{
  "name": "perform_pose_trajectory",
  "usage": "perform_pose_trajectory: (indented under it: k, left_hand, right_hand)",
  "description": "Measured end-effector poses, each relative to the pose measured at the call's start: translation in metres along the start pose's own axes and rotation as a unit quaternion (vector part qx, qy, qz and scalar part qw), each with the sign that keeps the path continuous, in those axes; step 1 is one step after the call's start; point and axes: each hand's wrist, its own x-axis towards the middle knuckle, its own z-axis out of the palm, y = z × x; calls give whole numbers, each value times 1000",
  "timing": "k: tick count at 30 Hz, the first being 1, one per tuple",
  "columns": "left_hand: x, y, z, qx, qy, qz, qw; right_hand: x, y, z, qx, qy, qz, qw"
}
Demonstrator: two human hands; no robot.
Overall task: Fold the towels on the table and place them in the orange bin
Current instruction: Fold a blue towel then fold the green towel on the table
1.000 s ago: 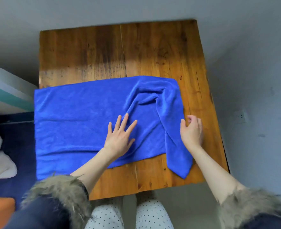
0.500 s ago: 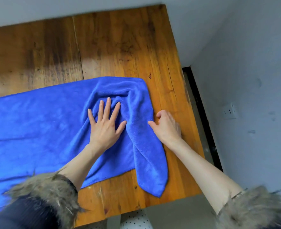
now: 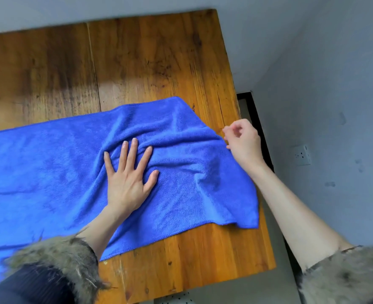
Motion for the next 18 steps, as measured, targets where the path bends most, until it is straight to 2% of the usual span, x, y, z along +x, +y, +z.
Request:
perform_pose_trajectory:
  k: [4, 7, 11, 14, 16, 18]
  left_hand:
    - [-1, -1, 1, 6, 11, 3, 1000]
    - [-2, -1, 2, 5, 18, 4, 1000]
    - [-2, -1, 2, 9, 20, 2, 1000]
    - [-1, -1, 2, 9, 20, -1, 1000]
    - [-1, -1, 2, 9, 24, 0, 1000]
    - [0, 0, 1, 7, 30, 1, 1000]
  right_hand:
    - [15, -7, 13, -53, -44, 43, 997]
    - [26, -26, 20, -148, -114, 45, 981]
    - [28, -48, 31, -113, -193, 69, 972]
    - [19, -51, 43, -118, -276, 83, 950]
    - [16, -50, 49, -155, -294, 60, 941]
    - [17, -50, 50, -177, -267, 17, 947]
